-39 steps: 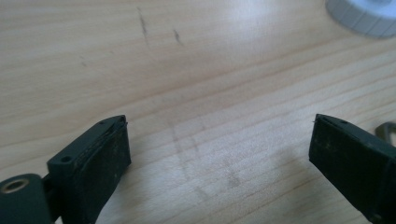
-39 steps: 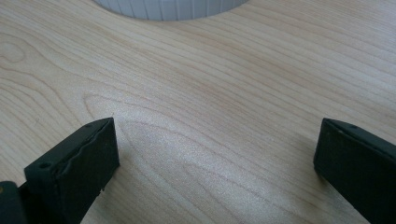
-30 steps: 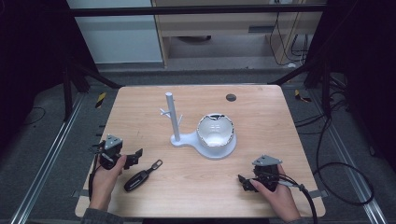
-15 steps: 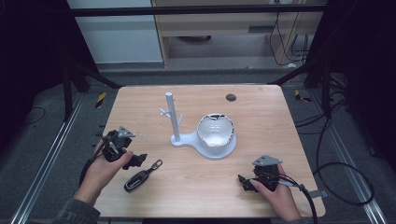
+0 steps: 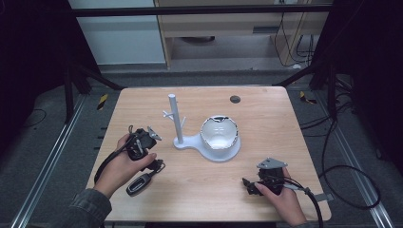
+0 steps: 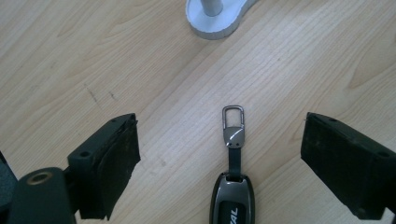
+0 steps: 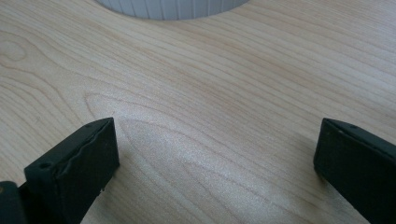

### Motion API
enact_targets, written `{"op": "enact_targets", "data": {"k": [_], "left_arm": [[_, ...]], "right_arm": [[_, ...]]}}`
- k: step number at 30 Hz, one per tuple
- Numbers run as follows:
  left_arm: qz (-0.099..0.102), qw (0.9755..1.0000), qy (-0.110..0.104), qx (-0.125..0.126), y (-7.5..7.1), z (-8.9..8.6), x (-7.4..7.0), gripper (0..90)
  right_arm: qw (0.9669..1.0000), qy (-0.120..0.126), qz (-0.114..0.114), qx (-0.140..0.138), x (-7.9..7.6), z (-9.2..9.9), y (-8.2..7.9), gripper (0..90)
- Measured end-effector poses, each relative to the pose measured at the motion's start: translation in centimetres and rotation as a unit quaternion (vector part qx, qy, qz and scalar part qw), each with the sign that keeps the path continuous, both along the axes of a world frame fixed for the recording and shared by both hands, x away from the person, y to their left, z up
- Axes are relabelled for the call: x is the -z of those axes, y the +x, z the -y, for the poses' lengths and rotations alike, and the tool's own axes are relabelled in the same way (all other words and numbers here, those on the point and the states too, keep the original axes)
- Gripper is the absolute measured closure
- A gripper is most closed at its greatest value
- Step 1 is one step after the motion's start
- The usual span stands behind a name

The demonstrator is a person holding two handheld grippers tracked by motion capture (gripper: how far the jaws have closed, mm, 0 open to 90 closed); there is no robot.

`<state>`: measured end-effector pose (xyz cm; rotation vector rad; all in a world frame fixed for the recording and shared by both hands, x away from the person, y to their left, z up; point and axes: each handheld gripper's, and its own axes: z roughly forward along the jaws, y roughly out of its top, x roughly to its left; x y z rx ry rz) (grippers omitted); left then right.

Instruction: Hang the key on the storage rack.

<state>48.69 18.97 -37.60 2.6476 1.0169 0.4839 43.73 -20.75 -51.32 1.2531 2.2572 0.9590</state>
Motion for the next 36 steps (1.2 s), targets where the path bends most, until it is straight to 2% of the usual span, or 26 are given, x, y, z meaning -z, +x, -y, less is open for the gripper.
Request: {"op": "enact_targets", "data": {"k": [2, 5, 6, 8, 10, 11, 13, 15, 16, 17, 20, 22, 23, 24, 26, 30, 32, 36], "left_arm": [[-0.011, 0.9999, 0.01, 0.001, 0.2, 0.3, 0.3, 7.8], [-0.02, 0.9994, 0.019, 0.021, 0.1, 0.5, 0.6, 5.9], [-0.016, 0.9993, 0.021, 0.025, 0.1, 0.5, 0.7, 4.4], [0.006, 0.9992, 0.033, 0.022, 0.2, 0.4, 0.6, 4.3], [0.011, 0.9994, 0.022, 0.023, 0.2, 0.3, 0.5, 3.8], [0.002, 0.9997, 0.015, 0.022, 0.3, 0.0, 0.5, 4.8], [-0.001, 0.9997, 0.014, 0.02, 0.3, -0.1, 0.7, 5.3], [-0.016, 0.9998, 0.002, 0.008, 0.6, -0.2, 1.5, 4.8], [-0.016, 0.9998, 0.002, 0.008, 0.6, -0.2, 1.5, 4.8], [-0.025, 0.9997, 0.003, 0.009, 0.6, -0.1, 1.9, 4.8], [-0.051, 0.9986, 0.009, 0.016, 0.8, -0.1, 3.0, 5.5], [-0.057, 0.9982, 0.015, 0.014, 1.0, 0.0, 3.4, 5.4], [-0.064, 0.9973, 0.027, 0.021, 1.0, 0.2, 3.6, 5.4], [-0.064, 0.9973, 0.027, 0.021, 1.0, 0.2, 3.6, 5.5], [-0.07, 0.9961, 0.039, 0.037, 0.8, 0.5, 4.0, 7.1], [-0.084, 0.9949, 0.04, 0.037, 1.0, 0.5, 4.2, 11.8], [-0.102, 0.9932, 0.044, 0.036, 1.2, 0.8, 4.6, 14.0], [-0.116, 0.9913, 0.05, 0.036, 1.3, 1.0, 5.0, 17.8]], "right_arm": [[1.0, 0.0, 0.0, 0.0, 0.0, 0.0, 0.0, 0.4], [1.0, 0.0, 0.0, 0.0, 0.0, 0.0, 0.0, 0.4], [1.0, 0.0, 0.0, 0.0, 0.0, 0.0, 0.0, 0.4], [1.0, 0.0, 0.0, 0.0, 0.0, 0.0, 0.0, 0.5], [1.0, 0.001, -0.001, 0.001, 0.0, 0.0, 0.0, 0.5], [1.0, 0.0, 0.0, 0.0, 0.0, 0.0, 0.0, 0.5], [1.0, 0.0, 0.0, 0.0, 0.0, 0.0, 0.0, 0.5], [1.0, 0.0, 0.0, 0.0, 0.0, 0.0, 0.0, 0.4], [1.0, 0.0, 0.0, 0.0, 0.0, 0.0, 0.0, 0.4], [1.0, 0.0, 0.0, 0.0, 0.0, 0.0, 0.0, 0.4], [1.0, 0.0, 0.001, 0.001, 0.0, 0.0, 0.0, 0.4], [1.0, 0.0, 0.0, 0.003, 0.0, 0.0, 0.0, 0.5], [1.0, -0.001, 0.0, 0.004, 0.0, 0.0, 0.0, 0.5], [1.0, -0.002, 0.001, 0.005, 0.0, 0.0, -0.1, 0.5], [1.0, 0.0, 0.0, 0.005, 0.0, 0.0, -0.1, 0.4], [1.0, -0.001, 0.001, 0.005, 0.0, 0.0, -0.1, 0.5], [1.0, -0.001, 0.001, 0.005, 0.0, 0.0, -0.1, 0.5], [1.0, -0.001, 0.001, 0.005, 0.0, 0.0, -0.1, 0.5]]}}
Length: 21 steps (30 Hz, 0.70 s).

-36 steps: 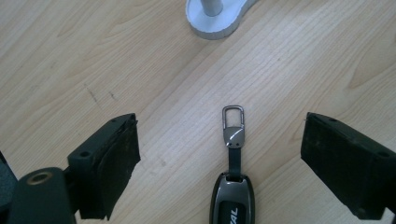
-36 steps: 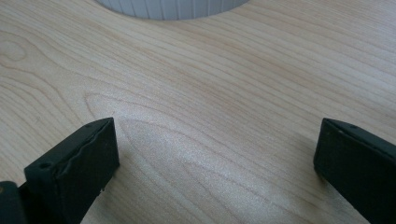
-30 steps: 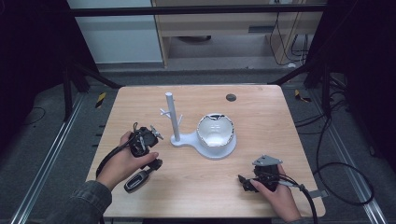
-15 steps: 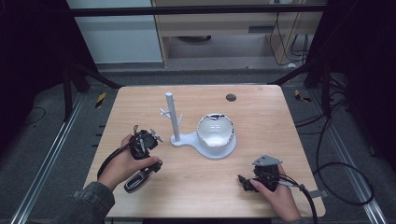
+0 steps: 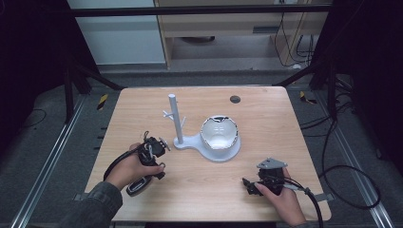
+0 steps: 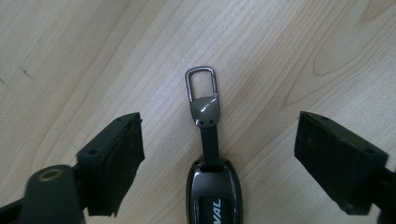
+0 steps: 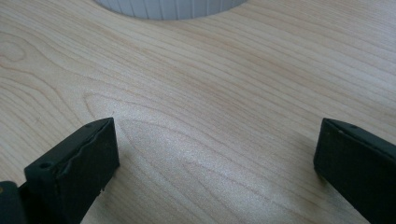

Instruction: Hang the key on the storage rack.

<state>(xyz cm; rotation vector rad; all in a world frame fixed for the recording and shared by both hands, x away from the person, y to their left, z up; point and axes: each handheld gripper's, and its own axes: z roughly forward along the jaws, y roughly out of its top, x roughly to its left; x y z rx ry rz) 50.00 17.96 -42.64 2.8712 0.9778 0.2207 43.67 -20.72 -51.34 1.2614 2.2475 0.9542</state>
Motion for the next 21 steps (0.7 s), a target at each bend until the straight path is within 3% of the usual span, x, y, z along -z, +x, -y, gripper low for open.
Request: {"op": "enact_targets", "data": {"k": [1, 4, 14, 21], "left_arm": [[-0.004, 1.0, -0.003, 0.002, 0.0, 0.0, 0.0, 23.9], [-0.007, 0.9999, -0.006, 0.011, 0.2, 0.0, 0.1, 30.9], [-0.035, 0.9993, 0.01, 0.004, 0.7, -0.7, 1.3, 42.7], [-0.037, 0.9992, 0.006, -0.013, 1.0, -1.1, 1.6, 53.5]], "right_arm": [[1.0, 0.0, 0.0, 0.0, 0.0, 0.0, 0.0, 0.5], [1.0, 0.0, 0.0, 0.0, 0.0, 0.0, 0.0, 0.5], [1.0, 0.001, -0.001, 0.001, 0.0, 0.0, 0.0, 0.5], [1.0, 0.001, -0.001, 0.0, 0.0, 0.0, 0.0, 0.4]]}}
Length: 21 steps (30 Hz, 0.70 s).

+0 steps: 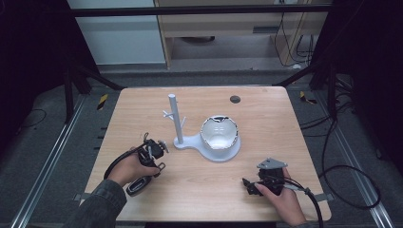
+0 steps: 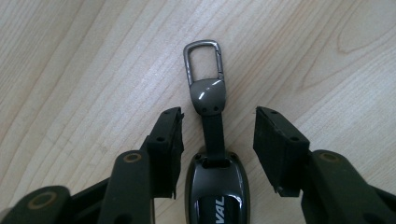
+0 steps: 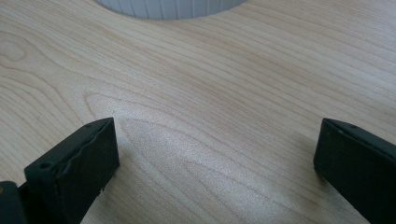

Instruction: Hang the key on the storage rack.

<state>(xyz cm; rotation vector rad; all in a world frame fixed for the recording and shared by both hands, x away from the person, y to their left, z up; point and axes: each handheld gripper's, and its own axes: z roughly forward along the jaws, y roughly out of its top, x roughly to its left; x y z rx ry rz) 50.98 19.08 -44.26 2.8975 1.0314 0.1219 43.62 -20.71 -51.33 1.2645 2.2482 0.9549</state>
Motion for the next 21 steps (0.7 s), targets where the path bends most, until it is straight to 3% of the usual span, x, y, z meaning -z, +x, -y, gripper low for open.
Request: {"op": "enact_targets", "data": {"k": [6, 14, 21], "left_arm": [[0.003, 1.0, 0.001, -0.002, -0.1, -0.1, 0.1, 54.7], [-0.009, 0.9999, 0.008, -0.005, 0.0, -0.6, 1.0, 56.6], [-0.015, 0.9998, 0.0, -0.013, 0.2, -1.2, 1.0, 60.8]], "right_arm": [[1.0, 0.0, 0.0, 0.0, 0.0, 0.0, 0.0, 0.5], [1.0, 0.0, 0.0, 0.0, 0.0, 0.0, 0.0, 0.4], [1.0, 0.0, 0.0, 0.0, 0.0, 0.0, 0.0, 0.4]]}}
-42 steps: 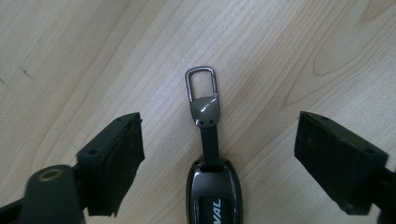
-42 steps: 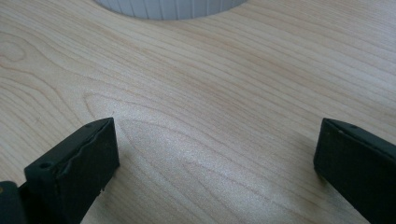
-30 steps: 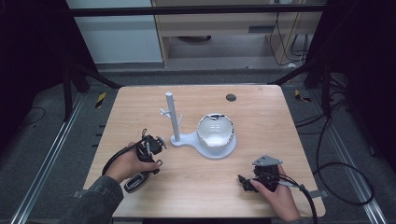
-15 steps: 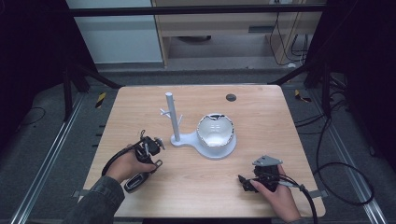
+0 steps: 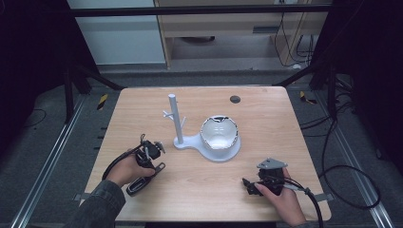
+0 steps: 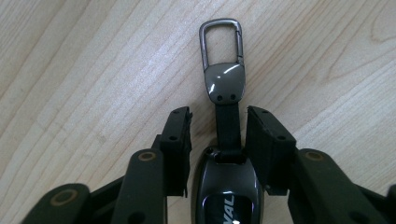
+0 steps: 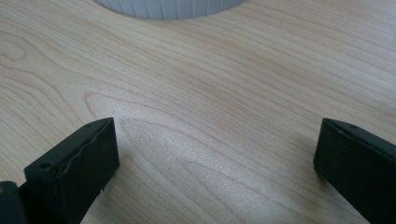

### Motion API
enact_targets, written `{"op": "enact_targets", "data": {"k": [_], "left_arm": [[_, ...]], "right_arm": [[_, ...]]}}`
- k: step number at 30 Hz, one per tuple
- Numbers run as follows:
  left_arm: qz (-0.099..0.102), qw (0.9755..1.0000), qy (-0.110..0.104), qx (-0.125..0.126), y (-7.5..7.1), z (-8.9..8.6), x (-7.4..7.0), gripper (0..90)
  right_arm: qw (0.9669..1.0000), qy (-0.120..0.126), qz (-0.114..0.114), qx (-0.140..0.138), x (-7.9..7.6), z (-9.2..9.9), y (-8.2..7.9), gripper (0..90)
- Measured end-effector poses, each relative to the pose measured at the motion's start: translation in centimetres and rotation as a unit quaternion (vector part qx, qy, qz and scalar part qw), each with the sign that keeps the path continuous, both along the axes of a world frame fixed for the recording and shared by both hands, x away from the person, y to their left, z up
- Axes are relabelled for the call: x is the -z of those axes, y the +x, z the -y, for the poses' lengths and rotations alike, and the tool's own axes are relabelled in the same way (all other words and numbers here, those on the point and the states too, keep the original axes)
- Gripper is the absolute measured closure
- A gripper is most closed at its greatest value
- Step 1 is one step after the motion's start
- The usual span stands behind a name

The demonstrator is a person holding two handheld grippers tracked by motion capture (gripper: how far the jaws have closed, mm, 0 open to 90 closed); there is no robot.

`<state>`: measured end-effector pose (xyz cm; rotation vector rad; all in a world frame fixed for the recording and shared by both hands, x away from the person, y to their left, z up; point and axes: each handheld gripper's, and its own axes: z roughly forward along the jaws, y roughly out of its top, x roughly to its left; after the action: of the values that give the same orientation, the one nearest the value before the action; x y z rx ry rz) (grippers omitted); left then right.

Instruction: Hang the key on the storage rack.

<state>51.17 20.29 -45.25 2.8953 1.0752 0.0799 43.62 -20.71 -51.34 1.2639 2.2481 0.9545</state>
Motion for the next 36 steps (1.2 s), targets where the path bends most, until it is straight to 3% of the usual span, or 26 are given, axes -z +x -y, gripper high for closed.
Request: {"op": "enact_targets", "data": {"k": [27, 29, 35, 36], "left_arm": [[-0.013, 0.9999, -0.007, 0.0, 0.05, 0.0, 0.75, 77.7], [-0.002, 1.0, -0.005, -0.005, -0.02, 0.0, 0.69, 79.0], [0.005, 1.0, -0.008, -0.003, -0.31, -0.31, 0.56, 79.8], [0.012, 0.9997, -0.017, -0.009, -0.45, -0.46, 0.5, 79.9]], "right_arm": [[1.0, 0.0, 0.0, 0.0, 0.0, 0.0, 0.0, 0.5], [1.0, 0.0, 0.0, 0.0, 0.0, 0.0, 0.0, 0.5], [1.0, 0.0, 0.0, 0.0, 0.0, 0.0, 0.0, 0.5], [1.0, 0.0, 0.0, 0.0, 0.0, 0.0, 0.0, 0.5]]}}
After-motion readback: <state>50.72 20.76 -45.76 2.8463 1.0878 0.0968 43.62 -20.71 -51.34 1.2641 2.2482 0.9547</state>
